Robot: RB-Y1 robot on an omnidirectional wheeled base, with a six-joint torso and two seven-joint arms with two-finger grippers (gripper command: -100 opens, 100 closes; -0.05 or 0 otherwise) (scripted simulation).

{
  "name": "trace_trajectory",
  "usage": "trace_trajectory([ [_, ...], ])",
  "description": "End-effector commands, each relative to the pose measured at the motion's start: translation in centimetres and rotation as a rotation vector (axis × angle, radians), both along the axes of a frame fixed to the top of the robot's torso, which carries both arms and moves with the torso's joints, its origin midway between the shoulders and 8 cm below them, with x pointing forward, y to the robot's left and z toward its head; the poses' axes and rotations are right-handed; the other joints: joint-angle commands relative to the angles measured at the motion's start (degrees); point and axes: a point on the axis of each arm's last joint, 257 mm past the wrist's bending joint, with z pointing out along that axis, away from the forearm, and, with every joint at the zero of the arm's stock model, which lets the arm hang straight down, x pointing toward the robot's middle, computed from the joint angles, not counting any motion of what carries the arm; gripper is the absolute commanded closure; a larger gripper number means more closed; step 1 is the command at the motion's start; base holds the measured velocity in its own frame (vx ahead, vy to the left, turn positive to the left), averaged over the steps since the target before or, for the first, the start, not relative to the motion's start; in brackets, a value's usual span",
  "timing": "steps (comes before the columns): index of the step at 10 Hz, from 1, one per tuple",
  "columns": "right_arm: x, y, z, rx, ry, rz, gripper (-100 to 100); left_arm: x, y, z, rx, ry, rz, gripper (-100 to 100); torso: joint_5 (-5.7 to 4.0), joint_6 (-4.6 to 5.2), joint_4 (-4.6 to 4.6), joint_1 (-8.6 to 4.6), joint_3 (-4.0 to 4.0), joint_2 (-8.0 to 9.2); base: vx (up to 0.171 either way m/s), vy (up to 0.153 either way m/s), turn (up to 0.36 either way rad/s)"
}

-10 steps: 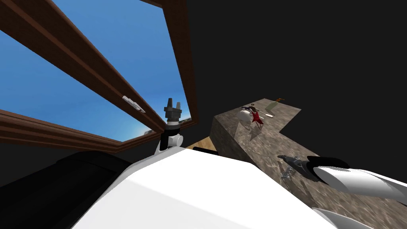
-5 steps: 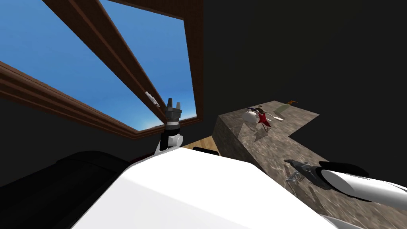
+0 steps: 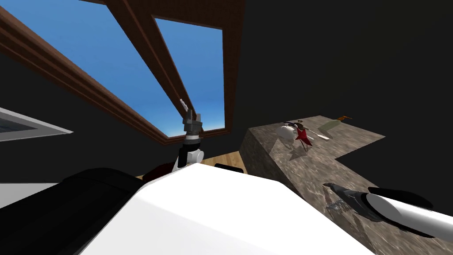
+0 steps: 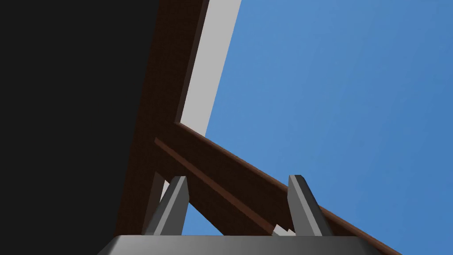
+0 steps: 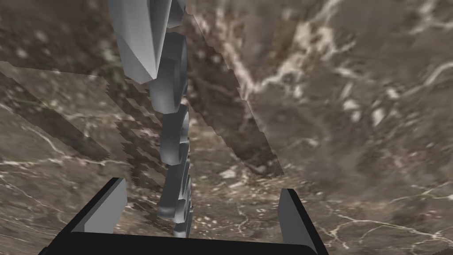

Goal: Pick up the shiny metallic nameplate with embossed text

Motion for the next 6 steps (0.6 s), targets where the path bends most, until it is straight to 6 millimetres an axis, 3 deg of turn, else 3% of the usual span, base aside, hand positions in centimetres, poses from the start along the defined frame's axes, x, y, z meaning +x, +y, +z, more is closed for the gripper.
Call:
trace_trajectory([
  [1,-0.8,-1.2,0.3,-0.007,-0.004,-0.032,-100,0.0,0.0,0.0,0.0,0.0,0.0,0,0.0,0.0,0.0,0.0,0.0,0.0,-0.078,0.016,0.15],
  [6,-3.0,-3.2,0.1,-0.012,-0.013,-0.108,-100,0.0,0.0,0.0,0.0,0.0,0.0,0,-0.01,-0.02,-0.02,-0.04,-0.05,-0.09,-0.069,0.022,0.169],
])
